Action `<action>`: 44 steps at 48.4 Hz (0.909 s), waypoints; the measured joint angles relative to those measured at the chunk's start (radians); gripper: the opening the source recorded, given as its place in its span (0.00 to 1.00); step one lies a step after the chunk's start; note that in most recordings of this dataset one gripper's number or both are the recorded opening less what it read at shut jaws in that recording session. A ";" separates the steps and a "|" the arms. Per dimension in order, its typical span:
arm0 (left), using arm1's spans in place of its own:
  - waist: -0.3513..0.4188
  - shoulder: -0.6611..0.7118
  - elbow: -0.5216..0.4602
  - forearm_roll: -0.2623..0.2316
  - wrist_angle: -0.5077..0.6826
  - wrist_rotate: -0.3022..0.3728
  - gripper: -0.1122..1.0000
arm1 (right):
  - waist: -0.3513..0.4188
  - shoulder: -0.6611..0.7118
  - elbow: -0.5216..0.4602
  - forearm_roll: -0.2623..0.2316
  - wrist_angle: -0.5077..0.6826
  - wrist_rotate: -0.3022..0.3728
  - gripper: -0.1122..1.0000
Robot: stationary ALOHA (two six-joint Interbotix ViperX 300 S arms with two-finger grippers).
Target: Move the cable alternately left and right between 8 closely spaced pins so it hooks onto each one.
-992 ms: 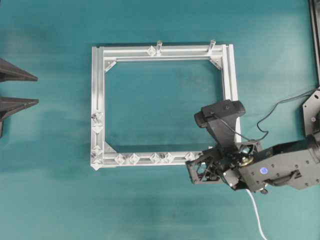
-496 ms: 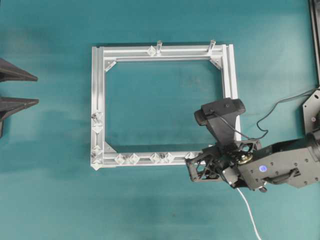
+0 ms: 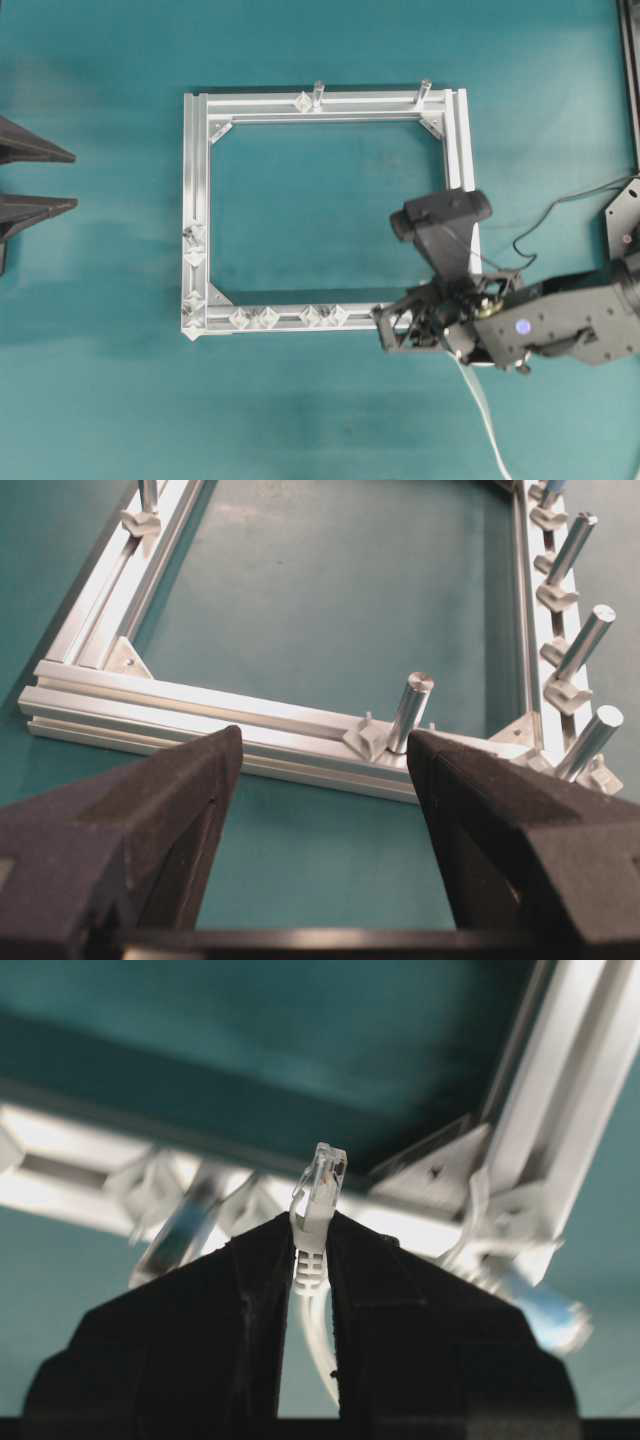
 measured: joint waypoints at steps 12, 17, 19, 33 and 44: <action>0.000 0.002 0.000 -0.002 0.000 -0.002 0.74 | -0.066 -0.061 0.048 -0.048 0.000 0.000 0.22; 0.000 0.000 0.000 0.000 0.000 -0.002 0.74 | -0.094 -0.072 0.057 -0.063 -0.006 0.000 0.22; 0.000 0.000 0.000 -0.002 0.000 -0.002 0.74 | -0.109 -0.074 0.057 -0.072 -0.020 0.000 0.22; 0.000 0.000 0.000 0.000 0.000 -0.002 0.74 | -0.189 -0.063 0.057 -0.103 -0.137 0.000 0.22; 0.000 0.000 0.000 0.000 0.000 0.000 0.74 | -0.196 -0.020 0.020 -0.104 -0.147 0.000 0.22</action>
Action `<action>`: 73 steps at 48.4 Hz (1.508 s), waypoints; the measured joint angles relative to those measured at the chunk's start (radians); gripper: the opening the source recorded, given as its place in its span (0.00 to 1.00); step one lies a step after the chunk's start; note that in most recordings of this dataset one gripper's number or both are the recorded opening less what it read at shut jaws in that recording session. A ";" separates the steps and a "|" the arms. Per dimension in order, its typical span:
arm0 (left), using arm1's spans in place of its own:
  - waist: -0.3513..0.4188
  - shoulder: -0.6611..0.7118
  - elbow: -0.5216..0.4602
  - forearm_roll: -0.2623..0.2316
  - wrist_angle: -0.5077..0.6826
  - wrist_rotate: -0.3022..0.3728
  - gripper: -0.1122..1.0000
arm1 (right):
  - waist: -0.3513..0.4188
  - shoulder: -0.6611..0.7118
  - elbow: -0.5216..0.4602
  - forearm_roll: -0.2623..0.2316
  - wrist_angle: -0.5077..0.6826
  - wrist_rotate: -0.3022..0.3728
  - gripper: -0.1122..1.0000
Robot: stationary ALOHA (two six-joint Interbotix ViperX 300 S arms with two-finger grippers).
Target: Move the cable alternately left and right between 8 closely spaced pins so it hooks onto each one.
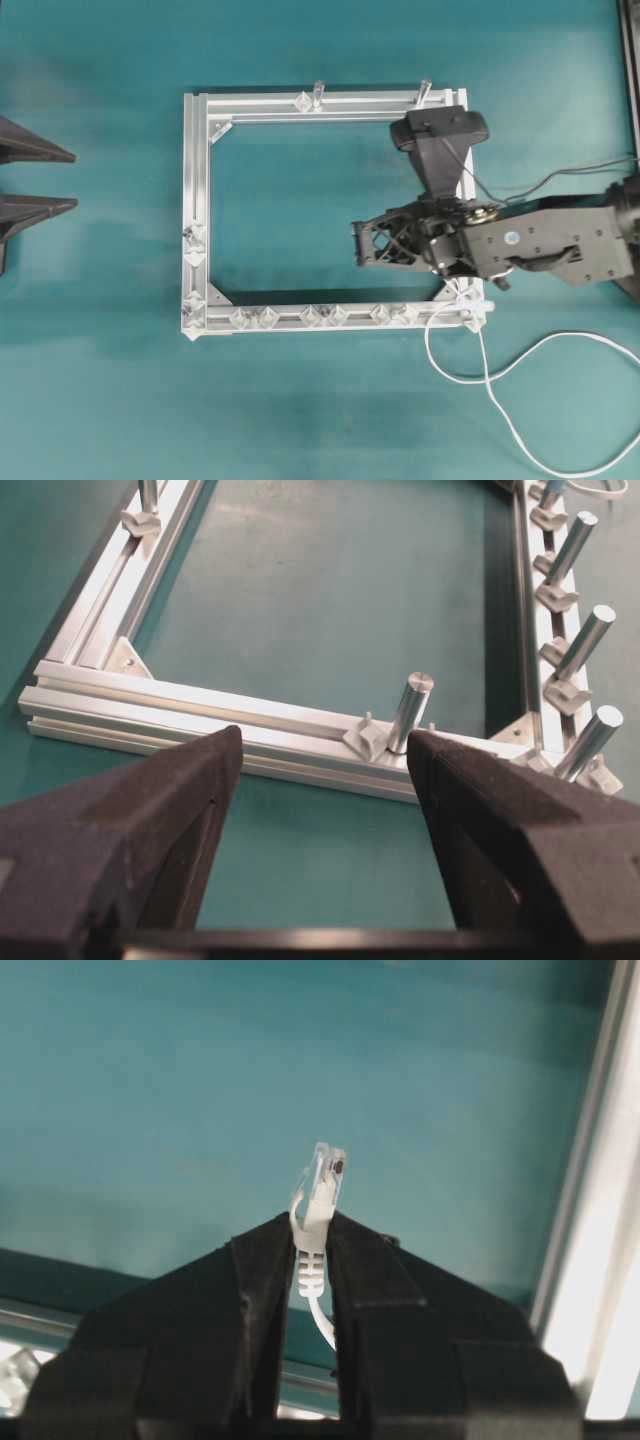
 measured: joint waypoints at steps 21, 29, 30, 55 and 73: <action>0.000 0.000 0.000 -0.002 0.000 -0.002 0.74 | 0.000 0.078 -0.095 -0.002 -0.002 -0.031 0.22; 0.002 0.000 0.000 0.000 0.000 -0.002 0.74 | 0.002 0.080 -0.104 -0.002 -0.002 -0.029 0.22; 0.000 0.000 0.000 0.000 0.000 -0.002 0.74 | 0.002 0.080 -0.106 -0.002 -0.002 -0.031 0.22; 0.002 -0.002 0.003 0.000 0.000 -0.002 0.74 | 0.095 0.115 -0.160 0.040 -0.002 -0.017 0.22; 0.000 0.000 0.005 -0.002 0.000 -0.002 0.74 | 0.163 0.147 -0.198 0.043 -0.002 0.072 0.22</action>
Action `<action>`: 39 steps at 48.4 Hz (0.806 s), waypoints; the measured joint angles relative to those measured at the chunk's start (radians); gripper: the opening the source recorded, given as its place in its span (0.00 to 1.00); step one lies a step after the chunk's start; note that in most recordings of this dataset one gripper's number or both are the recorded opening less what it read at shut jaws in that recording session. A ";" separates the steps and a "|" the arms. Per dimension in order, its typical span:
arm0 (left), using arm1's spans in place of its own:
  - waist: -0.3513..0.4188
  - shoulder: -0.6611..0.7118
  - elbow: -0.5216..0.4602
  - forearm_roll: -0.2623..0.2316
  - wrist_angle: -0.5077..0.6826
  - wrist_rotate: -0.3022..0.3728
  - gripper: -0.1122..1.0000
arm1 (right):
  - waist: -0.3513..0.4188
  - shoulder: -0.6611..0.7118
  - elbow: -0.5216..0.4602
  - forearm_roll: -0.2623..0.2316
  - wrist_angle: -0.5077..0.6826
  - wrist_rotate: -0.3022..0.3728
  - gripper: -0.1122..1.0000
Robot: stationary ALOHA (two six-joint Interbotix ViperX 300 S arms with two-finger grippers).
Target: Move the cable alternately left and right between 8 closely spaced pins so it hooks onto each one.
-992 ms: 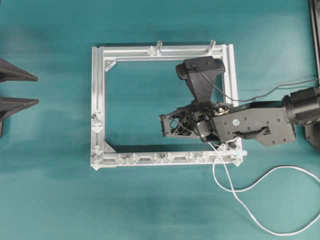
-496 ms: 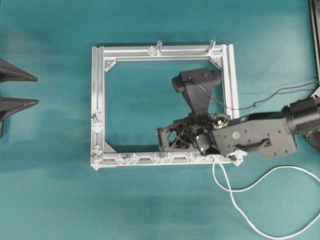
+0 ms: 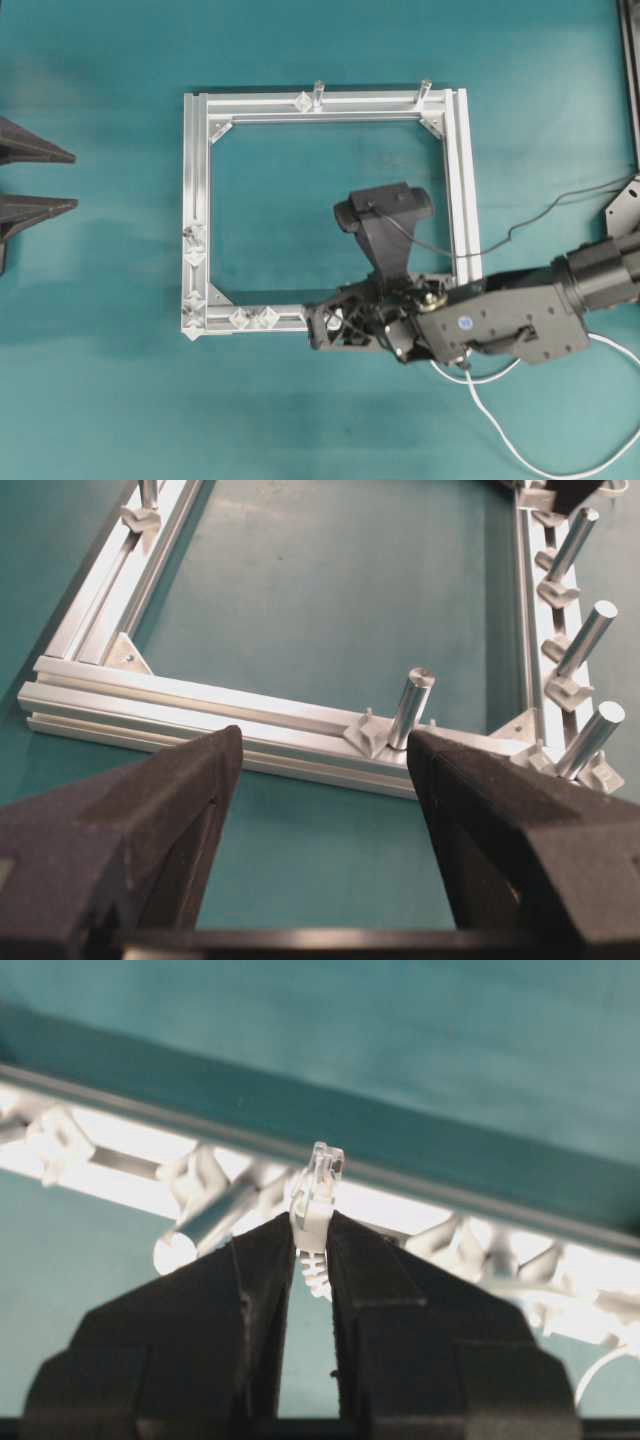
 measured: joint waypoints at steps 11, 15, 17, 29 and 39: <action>0.000 0.000 -0.002 0.000 0.000 0.000 0.74 | 0.040 0.000 -0.002 0.000 0.002 0.055 0.22; 0.000 -0.002 0.000 0.002 0.000 0.000 0.74 | 0.048 0.000 0.000 0.000 0.003 0.063 0.22; 0.000 0.000 -0.002 0.002 0.000 0.000 0.74 | 0.049 0.002 -0.002 0.000 0.003 0.064 0.22; 0.000 -0.002 -0.002 0.002 0.000 0.000 0.74 | 0.049 0.006 -0.002 0.000 0.008 0.064 0.22; 0.000 -0.002 0.000 0.002 0.000 0.000 0.74 | 0.049 0.006 -0.002 0.000 0.011 0.064 0.22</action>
